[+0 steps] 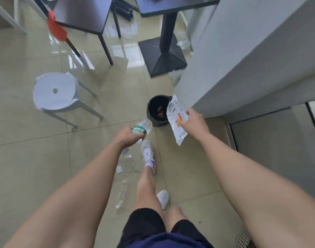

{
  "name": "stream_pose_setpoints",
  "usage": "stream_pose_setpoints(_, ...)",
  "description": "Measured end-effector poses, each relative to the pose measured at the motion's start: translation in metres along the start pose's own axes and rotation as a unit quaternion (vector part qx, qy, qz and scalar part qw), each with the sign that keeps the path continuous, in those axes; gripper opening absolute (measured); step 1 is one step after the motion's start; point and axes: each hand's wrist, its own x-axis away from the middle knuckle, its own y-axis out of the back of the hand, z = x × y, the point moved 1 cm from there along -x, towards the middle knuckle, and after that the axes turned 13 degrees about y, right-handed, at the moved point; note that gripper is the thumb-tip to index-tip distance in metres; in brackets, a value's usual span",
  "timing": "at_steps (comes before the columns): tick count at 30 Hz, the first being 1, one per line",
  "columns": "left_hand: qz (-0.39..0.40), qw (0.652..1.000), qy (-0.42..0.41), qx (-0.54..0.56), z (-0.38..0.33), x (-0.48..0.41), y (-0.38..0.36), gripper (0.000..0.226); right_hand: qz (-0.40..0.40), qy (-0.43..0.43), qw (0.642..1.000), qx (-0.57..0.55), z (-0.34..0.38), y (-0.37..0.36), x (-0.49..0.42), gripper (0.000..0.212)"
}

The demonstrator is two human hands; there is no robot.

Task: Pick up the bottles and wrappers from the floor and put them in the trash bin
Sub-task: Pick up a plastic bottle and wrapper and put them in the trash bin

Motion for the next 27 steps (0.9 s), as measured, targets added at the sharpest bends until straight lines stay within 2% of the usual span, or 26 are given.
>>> stream_pose_setpoints(3, 0.025, 0.999, 0.027, 0.033, -0.024, -0.067, -0.003, 0.055, 0.024, -0.012, 1.000, -0.010, -0.011, -0.022, -0.070, 0.023)
stream_pose_setpoints(6, 0.028, 0.997, 0.048, 0.046, -0.045, -0.136, -0.011, 0.060, 0.061, -0.015, 0.998, -0.001, -0.023, -0.055, -0.143, 0.028)
stream_pose_setpoints(15, 0.038, 0.992, 0.087, 0.085, -0.074, -0.327, -0.093, 0.047, 0.093, -0.014, 0.993, 0.076, -0.105, -0.191, -0.336, 0.024)
stream_pose_setpoints(22, 0.077, 0.986, 0.093, 0.113, -0.106, -0.445, -0.162, 0.048, 0.115, -0.015, 0.985, 0.131, -0.172, -0.272, -0.414, 0.024)
stream_pose_setpoints(27, 0.067, 0.993, 0.073, 0.060, -0.130, -0.491, -0.182, 0.048, 0.111, 0.012, 0.983, 0.148, -0.188, -0.289, -0.436, 0.031)
